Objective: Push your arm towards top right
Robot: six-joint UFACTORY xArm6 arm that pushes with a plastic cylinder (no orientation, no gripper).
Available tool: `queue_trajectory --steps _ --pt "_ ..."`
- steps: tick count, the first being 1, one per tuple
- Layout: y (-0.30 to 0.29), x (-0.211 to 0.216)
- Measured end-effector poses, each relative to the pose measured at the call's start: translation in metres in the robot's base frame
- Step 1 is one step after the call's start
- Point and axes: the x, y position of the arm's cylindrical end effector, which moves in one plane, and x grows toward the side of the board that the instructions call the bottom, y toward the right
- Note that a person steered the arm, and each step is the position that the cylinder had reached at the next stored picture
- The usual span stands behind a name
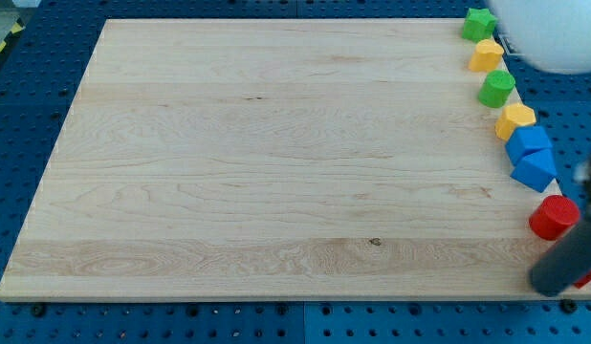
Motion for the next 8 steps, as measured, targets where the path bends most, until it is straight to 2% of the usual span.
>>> queue_trajectory --steps 3,4,5,6,7,8 --pt "0.017 0.000" --pt "-0.012 -0.001" --pt "-0.015 0.000" --pt "-0.067 -0.001" --pt "-0.103 -0.045" --pt "-0.093 -0.134"
